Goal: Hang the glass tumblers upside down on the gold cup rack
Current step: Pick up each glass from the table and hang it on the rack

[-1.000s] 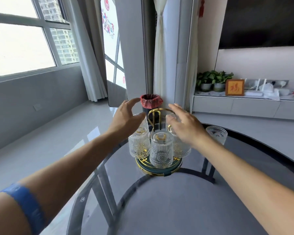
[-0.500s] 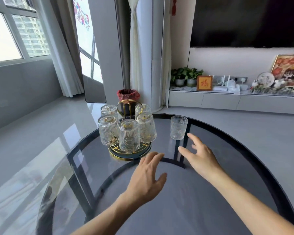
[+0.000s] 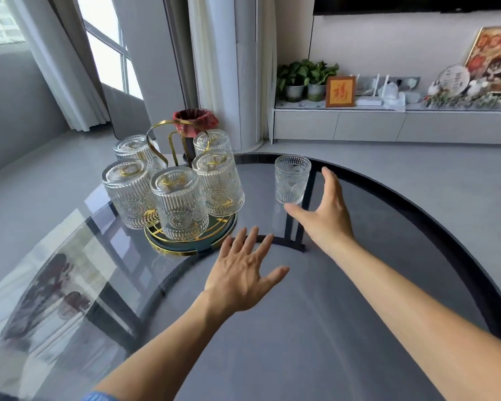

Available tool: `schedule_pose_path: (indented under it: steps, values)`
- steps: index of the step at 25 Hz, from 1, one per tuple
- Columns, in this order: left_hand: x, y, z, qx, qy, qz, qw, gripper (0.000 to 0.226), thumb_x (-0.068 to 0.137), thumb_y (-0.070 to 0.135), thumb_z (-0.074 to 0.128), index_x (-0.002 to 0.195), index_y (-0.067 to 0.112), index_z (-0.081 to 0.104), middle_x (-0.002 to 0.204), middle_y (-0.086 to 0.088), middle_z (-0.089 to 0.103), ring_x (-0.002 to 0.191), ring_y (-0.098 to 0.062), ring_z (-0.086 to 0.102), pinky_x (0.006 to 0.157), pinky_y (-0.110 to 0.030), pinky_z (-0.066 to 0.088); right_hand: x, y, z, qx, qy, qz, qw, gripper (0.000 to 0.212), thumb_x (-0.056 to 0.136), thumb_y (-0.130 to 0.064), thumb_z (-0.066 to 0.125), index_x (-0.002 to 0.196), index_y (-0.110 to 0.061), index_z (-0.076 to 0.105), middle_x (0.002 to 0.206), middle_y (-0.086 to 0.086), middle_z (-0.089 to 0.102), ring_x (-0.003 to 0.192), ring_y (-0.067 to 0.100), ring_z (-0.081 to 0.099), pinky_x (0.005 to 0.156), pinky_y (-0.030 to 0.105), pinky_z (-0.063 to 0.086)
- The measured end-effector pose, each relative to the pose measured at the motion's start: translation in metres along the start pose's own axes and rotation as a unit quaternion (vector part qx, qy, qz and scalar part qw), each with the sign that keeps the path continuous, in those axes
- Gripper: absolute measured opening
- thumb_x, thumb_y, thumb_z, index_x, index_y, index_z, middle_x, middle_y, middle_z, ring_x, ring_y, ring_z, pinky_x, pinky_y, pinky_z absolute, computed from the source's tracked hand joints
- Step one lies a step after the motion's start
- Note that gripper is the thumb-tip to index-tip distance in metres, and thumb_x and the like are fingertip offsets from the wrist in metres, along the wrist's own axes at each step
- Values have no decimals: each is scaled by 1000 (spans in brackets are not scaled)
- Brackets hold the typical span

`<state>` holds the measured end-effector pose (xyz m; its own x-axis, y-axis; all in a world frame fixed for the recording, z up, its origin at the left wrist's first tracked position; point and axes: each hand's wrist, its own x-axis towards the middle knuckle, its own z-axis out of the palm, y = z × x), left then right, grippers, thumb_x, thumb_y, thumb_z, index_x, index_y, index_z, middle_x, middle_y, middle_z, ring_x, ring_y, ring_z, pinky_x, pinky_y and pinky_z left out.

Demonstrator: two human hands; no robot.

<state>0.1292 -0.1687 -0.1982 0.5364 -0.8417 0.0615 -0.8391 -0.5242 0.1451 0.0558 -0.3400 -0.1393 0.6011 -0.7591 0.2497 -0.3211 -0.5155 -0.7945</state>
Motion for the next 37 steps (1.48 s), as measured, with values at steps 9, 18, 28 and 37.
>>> schedule_pose_path:
  steps: [9, 18, 28, 37]
  values:
    - [1, 0, 3, -13, 12, -1, 1000, 81, 86, 78, 12, 154, 34, 8, 165, -4, 2, 150, -21, -9, 117, -39, -12, 76, 2, 66, 117, 37, 137, 983, 112, 67, -39, 80, 152, -25, 9, 159, 2, 27, 139, 21, 35, 105, 34, 36]
    - [-2, 2, 0, -11, -4, -2, 1000, 83, 86, 77, 12, 155, 30, 6, 165, -6, 0, 150, -24, -8, 118, -43, -9, 21, -2, 38, 97, 28, 109, 989, 86, 55, -46, 79, 129, -40, 34, 118, -11, 51, 101, 13, 46, 80, 28, 37]
    - [-68, 30, -72, -795, 74, -194, 570, 62, 77, 64, 64, 128, 29, 62, 123, -1, 70, 107, -15, 68, 90, -36, 51, -81, -95, -27, 373, -123, 156, 906, 74, 57, -30, 89, 118, -33, 47, 119, 4, 65, 100, 22, 69, 76, 48, 61]
    - [-102, 12, -166, -800, 51, -156, 577, 62, 80, 58, 68, 133, 26, 56, 134, -9, 60, 118, -26, 62, 105, -41, 44, -113, -162, -37, 476, -185, 138, 849, 105, 42, -36, 95, 134, -28, 43, 132, 9, 57, 117, 32, 59, 84, 45, 58]
